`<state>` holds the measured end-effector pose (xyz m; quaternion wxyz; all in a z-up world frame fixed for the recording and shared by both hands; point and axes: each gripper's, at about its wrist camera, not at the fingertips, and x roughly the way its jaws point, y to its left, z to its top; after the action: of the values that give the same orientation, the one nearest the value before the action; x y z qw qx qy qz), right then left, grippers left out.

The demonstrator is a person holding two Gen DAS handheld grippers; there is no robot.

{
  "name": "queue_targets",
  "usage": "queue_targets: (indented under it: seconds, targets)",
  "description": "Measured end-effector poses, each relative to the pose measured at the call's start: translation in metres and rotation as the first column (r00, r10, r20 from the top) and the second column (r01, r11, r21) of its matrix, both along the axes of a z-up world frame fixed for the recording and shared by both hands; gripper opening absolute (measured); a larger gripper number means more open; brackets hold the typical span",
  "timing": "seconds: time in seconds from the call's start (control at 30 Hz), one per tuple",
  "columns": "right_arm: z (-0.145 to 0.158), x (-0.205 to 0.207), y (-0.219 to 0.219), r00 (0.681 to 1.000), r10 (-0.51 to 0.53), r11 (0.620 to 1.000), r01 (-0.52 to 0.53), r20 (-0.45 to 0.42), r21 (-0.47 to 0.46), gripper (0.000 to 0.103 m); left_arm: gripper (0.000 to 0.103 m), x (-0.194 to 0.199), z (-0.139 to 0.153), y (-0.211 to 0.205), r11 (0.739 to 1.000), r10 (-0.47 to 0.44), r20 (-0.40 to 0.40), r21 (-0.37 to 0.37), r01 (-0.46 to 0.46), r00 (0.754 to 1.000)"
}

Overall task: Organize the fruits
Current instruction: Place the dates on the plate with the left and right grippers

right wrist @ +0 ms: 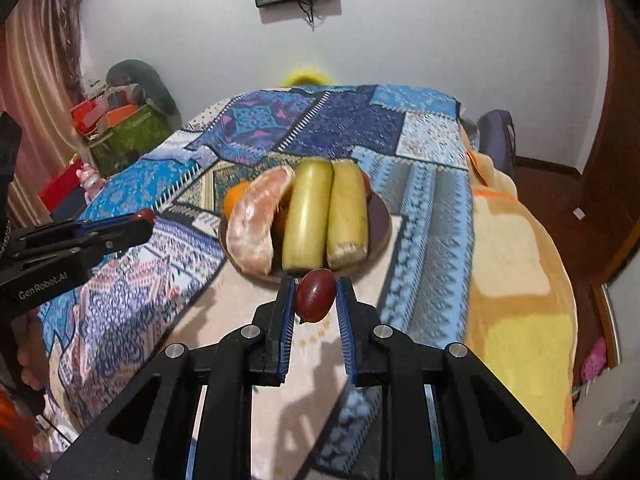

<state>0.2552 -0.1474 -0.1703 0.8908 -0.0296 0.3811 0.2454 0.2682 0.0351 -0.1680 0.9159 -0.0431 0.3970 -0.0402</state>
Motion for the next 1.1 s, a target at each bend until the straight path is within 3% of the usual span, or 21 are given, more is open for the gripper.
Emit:
queue_targets:
  seconds: [0.53,0.93,1.1]
  targets:
    - [-0.006,0.044,0.041,0.998,0.058,0.998,-0.058,0.023,0.013,0.019,0.019,0.054,-0.031,0.006,0.999,-0.008,-0.029,-0.034,0.007,1.0]
    - [-0.02,0.057,0.058,0.996,0.09,0.996,-0.09,0.008,-0.003,0.019,0.019,0.069,-0.049,0.009,0.998,-0.018,-0.05,-0.066,0.014,0.999]
    - [-0.022,0.057,0.061,0.995,0.104,0.994,-0.104,0.008,-0.014,0.019,0.03,0.07,-0.051,0.013,0.997,-0.001,-0.054,-0.078,-0.003,0.999]
